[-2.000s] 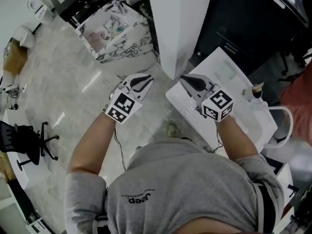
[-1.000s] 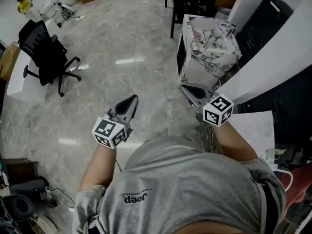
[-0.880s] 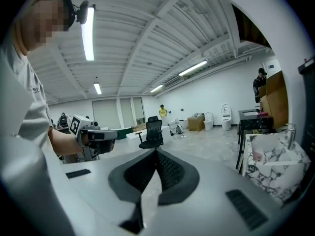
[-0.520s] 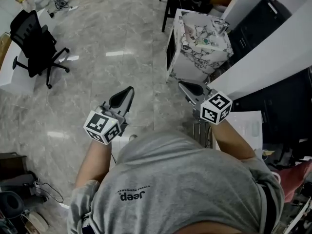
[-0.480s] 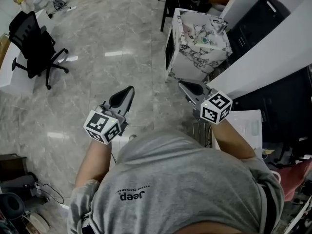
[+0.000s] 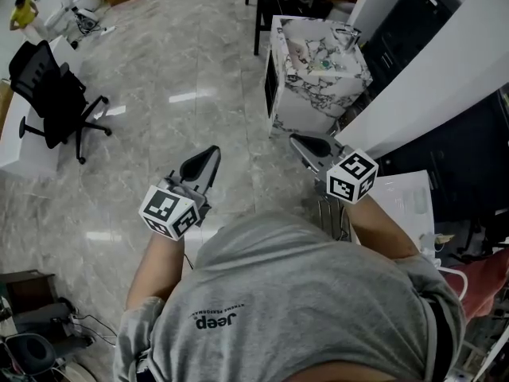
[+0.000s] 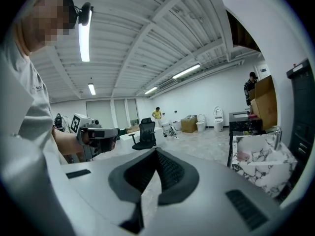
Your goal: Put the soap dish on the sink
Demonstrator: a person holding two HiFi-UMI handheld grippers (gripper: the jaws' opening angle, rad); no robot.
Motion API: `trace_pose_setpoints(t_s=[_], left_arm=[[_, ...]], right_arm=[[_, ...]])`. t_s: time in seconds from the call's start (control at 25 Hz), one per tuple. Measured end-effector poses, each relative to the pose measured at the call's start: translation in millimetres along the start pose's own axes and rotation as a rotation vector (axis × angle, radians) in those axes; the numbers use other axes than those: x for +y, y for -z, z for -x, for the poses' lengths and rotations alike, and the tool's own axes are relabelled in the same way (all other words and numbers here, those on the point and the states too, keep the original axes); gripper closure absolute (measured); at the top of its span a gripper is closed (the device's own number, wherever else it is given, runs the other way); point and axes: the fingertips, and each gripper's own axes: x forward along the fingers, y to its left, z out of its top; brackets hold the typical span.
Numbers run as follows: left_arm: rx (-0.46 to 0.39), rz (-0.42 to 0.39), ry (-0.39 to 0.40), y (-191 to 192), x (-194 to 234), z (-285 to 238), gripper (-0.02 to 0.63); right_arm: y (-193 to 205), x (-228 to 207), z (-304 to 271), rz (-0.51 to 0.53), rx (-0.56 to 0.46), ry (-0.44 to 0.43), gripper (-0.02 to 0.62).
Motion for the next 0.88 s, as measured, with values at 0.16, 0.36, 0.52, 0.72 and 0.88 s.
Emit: trace_pose_setpoints(t_s=[0.16,0.36,0.52,0.72,0.88], left_arm=[[0.006,-0.001,-0.001,1.5,2.2,-0.5,0.592],[0.007,0.003,0.0,2.1,3.4,0.7,0.592],[0.008,0.006,0.0,2.3,4.1,-0.5,0.592],[0.004,0.006,0.006,0.3,5.0,-1.0,0.592],[0.004,0.009,0.01,0.1,4.2,-2.1,0.592]], right_arm=[[0.8,-2.0,-1.6,0.019,0.003,0.012,0.54],[0.7,-0.2,-5.1,0.021,0.003,0.008,0.54],[0.2,-0.3,-6.9,0.023,0.004,0.001,0.54],[-3.7,0.4,-8.6,0.03,0.003,-0.001,0.54],[-3.8,-0.5,-7.1,0.029,0.003,-0.001,0.54]])
